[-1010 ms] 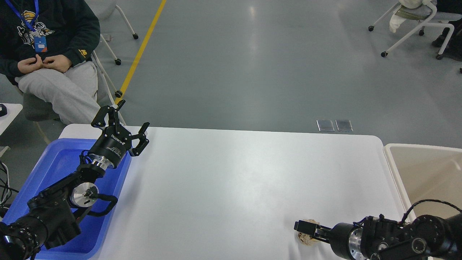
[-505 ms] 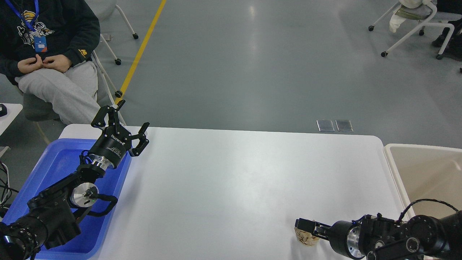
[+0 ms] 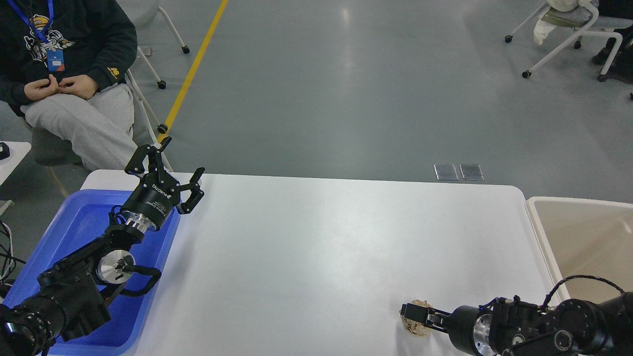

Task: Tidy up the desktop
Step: 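Close the right gripper around the crumpled beige paper ball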

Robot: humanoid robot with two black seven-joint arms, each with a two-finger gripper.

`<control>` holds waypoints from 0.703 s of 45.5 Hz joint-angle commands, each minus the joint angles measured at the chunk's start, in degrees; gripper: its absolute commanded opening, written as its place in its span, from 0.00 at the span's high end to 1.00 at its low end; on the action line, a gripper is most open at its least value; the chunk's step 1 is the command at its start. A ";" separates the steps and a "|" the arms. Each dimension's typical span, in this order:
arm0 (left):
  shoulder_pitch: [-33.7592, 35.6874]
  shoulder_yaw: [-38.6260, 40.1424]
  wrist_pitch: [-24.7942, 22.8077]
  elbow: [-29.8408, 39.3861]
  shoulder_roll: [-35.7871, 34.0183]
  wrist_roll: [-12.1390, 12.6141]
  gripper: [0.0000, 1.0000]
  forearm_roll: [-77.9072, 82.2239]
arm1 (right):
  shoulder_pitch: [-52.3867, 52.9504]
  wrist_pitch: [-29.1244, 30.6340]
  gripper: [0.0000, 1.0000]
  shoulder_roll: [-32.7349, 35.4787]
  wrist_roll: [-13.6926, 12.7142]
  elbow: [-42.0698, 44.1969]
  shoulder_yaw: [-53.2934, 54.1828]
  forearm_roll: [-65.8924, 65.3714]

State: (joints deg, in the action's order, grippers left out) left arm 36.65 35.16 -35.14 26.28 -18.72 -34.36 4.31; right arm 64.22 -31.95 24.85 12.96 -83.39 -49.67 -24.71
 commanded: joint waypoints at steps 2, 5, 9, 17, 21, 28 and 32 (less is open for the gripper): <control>0.00 0.00 -0.01 0.00 0.00 0.00 0.00 0.00 | -0.24 -0.04 0.33 -0.06 0.58 0.07 -0.08 -1.13; 0.00 0.00 -0.01 0.00 0.00 0.00 0.00 0.00 | -0.41 0.05 0.54 -0.06 0.58 0.07 -0.08 -1.13; 0.00 0.00 -0.01 0.00 0.00 0.00 0.00 0.00 | -0.59 0.14 0.64 -0.15 0.58 0.07 -0.08 -0.96; 0.00 0.00 -0.01 0.00 0.00 0.00 0.00 0.00 | -0.68 0.14 1.00 -0.59 0.58 0.07 0.01 -0.52; 0.00 0.00 -0.01 0.00 0.00 0.00 0.00 0.00 | -0.68 0.31 1.00 -0.41 0.58 -0.19 -0.08 -0.52; 0.00 0.00 -0.01 0.00 0.00 0.00 0.00 0.00 | 0.02 0.22 1.00 1.17 2.15 -0.98 0.01 -0.34; 0.00 0.00 -0.01 0.00 0.00 0.00 0.00 0.00 | 0.90 0.40 1.00 3.45 4.27 -2.91 0.18 -0.17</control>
State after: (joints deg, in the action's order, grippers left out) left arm 36.65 35.16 -35.17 26.28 -18.72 -34.36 4.31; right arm 63.92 -31.75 25.35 14.34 -84.04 -49.69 -25.19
